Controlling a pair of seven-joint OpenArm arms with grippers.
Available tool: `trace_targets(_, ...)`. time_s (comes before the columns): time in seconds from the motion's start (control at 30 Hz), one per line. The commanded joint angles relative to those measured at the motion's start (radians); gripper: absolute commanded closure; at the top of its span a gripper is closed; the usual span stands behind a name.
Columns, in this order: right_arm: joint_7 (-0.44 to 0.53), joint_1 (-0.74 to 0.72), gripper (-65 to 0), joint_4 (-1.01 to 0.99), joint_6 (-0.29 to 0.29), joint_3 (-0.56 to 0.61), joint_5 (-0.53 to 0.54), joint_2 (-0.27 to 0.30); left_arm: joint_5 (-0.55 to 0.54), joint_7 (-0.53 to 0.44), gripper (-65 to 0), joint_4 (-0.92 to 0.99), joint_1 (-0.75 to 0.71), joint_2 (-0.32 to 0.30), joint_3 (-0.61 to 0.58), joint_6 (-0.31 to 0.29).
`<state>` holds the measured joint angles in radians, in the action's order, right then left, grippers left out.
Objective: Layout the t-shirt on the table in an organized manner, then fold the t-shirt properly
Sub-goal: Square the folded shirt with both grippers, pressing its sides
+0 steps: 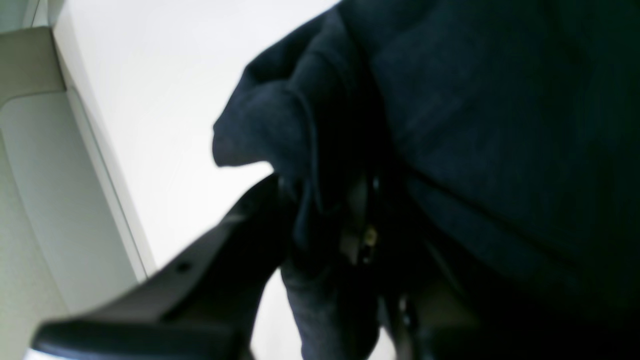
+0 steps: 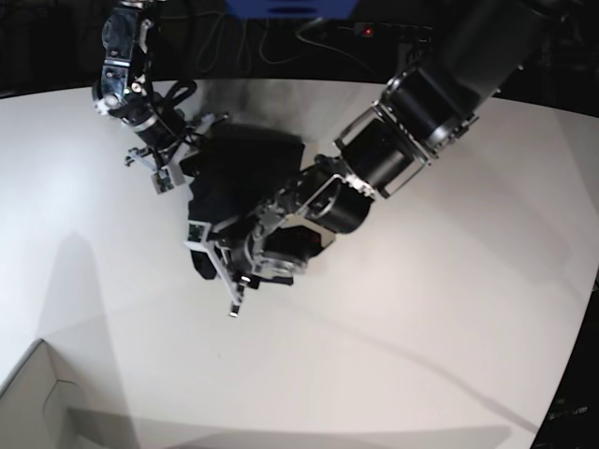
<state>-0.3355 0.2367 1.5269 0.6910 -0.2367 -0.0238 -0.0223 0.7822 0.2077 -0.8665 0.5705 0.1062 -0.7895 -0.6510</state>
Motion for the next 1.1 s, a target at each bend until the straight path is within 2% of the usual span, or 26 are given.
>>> trace_targets(0.0, 0.000, 0.005, -0.3, 0.014, 0.007, 0.012, 0.005, 0.000, -0.010, -0.007, -0.1, -0.001, 0.013, 0.008, -0.001, -0.025)
trace_targets(0.37, 0.000, 0.008, -0.3, 0.014, 0.007, 0.023, 0.003, 0.005, -0.004, 0.003, -0.5, -0.010, 0.012, 0.000, -0.001, -0.026)
trace_targets(0.57, 0.000, 0.006, -0.3, 0.014, 0.007, 0.021, 0.003, 0.026, -0.002, 0.097, -0.6, -0.086, 0.013, -0.001, -0.003, -0.029)
trace_targets(0.83, 0.002, 0.006, -0.3, 0.016, 0.007, 0.021, 0.003, 0.046, 0.000, 0.105, -0.8, -0.110, 0.013, -0.021, -0.005, -0.031)
trace_targets(0.9, 0.002, 0.006, -0.3, 0.022, 0.007, 0.020, 0.003, 0.055, 0.000, 0.105, -3.6, -0.112, 0.013, -0.023, -0.005, -0.031)
trace_targets(1.07, -0.001, 0.006, -0.3, 0.064, 0.007, 0.020, 0.003, 0.057, 0.000, 0.101, -18.6, -0.116, 0.013, -0.046, -0.006, -0.031)
